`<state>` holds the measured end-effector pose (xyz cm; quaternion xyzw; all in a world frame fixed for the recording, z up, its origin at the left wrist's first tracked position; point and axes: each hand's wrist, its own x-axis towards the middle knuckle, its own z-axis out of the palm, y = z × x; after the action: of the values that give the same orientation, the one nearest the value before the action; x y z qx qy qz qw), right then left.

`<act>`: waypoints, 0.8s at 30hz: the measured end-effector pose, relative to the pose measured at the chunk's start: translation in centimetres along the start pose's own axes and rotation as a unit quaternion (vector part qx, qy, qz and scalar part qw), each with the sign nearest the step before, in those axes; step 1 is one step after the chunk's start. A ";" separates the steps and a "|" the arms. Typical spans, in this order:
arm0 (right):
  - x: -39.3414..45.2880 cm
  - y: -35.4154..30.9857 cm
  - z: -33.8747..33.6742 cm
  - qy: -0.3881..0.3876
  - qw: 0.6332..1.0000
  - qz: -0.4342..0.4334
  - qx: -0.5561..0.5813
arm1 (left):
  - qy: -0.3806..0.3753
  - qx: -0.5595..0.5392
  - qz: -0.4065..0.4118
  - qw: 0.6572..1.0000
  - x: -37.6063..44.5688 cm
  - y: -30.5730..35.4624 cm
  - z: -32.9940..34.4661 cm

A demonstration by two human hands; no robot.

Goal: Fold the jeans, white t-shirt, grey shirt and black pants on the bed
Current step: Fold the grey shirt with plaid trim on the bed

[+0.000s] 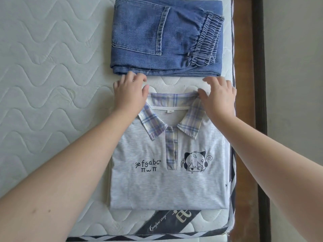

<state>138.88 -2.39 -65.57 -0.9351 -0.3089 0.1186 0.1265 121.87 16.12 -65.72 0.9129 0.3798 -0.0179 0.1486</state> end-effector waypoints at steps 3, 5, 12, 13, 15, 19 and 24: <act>-3.1 -0.4 0.1 0.056 0.996 -0.062 0.031 | 0.114 -0.054 0.041 0.991 -3.9 0.8 0.3; -5.9 -0.3 0.9 0.051 0.994 -0.093 0.029 | 0.139 -0.064 0.067 0.986 -7.5 1.4 1.5; -12.3 1.0 5.3 -0.084 0.985 -0.128 -0.085 | 0.041 0.023 0.059 0.997 -14.7 3.1 7.5; -12.3 1.3 5.8 -0.096 0.982 -0.125 -0.101 | 0.029 0.038 0.061 0.997 -14.6 2.9 8.1; -12.1 1.7 6.7 -0.102 0.979 -0.125 -0.127 | 0.003 0.067 0.066 0.996 -14.4 2.4 9.1; -11.9 1.8 7.6 -0.095 0.978 -0.130 -0.134 | -0.034 0.103 0.059 0.992 -13.7 2.6 9.7; -11.2 1.4 6.9 -0.146 0.974 -0.117 -0.128 | -0.129 0.110 0.040 0.985 -12.9 3.0 8.4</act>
<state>128.82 -9.18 -70.86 -0.8734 -0.4443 0.1975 -0.0278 115.48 2.88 -71.09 0.9280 0.3168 -0.1713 0.0951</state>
